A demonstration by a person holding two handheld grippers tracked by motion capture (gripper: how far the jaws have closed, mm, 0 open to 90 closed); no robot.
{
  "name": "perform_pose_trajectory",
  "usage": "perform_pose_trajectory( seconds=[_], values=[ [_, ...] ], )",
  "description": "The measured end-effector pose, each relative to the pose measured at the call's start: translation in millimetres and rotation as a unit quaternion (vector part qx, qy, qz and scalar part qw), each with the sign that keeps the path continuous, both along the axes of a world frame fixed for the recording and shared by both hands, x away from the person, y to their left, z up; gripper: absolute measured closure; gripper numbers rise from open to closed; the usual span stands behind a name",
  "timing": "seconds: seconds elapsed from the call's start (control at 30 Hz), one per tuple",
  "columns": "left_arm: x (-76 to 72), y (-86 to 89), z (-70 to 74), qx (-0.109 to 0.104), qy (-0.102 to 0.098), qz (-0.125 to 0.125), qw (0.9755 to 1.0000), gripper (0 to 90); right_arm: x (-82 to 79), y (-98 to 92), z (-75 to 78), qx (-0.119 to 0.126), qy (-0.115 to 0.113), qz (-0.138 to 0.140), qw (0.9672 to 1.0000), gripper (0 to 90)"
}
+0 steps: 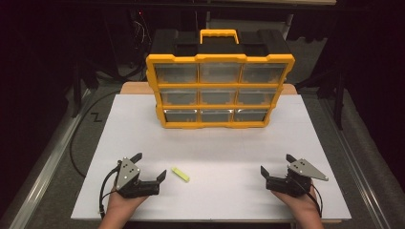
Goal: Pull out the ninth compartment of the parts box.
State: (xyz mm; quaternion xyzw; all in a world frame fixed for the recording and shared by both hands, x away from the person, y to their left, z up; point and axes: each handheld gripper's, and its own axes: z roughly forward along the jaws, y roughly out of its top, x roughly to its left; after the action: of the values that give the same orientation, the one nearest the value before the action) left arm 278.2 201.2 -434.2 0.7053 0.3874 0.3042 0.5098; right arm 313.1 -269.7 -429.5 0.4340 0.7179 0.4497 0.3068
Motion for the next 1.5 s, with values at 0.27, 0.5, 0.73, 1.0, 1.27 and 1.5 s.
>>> perform_pose_trajectory(
  seconds=[0.27, 0.5, 0.73, 1.0, 1.27, 1.5],
  values=[
    [1.7, 1.1, -1.0, -0.001, -0.001, 0.009, 1.0000, 0.7, 0.0, -3.3, -0.9, -0.002, -0.005, -0.009, 0.9999, 0.9],
    [2.2, 3.3, -1.4, -0.005, -0.001, 0.015, 0.9999, 0.8, 0.9, -3.4, -0.7, -0.011, -0.006, -0.018, 0.9998, 0.9],
    [1.1, 2.4, -1.4, -0.001, -0.005, 0.014, 0.9999, 0.7, 2.3, -2.8, -0.8, -0.010, -0.007, -0.018, 0.9998, 0.9],
    [1.3, 1.3, -2.0, 0.002, -0.005, 0.013, 0.9999, 0.7, 5.3, -0.4, -1.0, -0.013, -0.008, -0.022, 0.9997, 0.9],
    [1.3, 1.4, -2.1, 0.001, -0.008, 0.013, 0.9999, 0.8, 12.8, 6.6, -0.9, -0.014, -0.010, -0.027, 0.9995, 0.9],
    [1.5, 0.6, -2.7, 0.002, -0.009, 0.010, 0.9999, 0.8, 20.8, 14.7, -0.4, -0.013, -0.009, -0.027, 0.9995, 0.9]
  ],
)
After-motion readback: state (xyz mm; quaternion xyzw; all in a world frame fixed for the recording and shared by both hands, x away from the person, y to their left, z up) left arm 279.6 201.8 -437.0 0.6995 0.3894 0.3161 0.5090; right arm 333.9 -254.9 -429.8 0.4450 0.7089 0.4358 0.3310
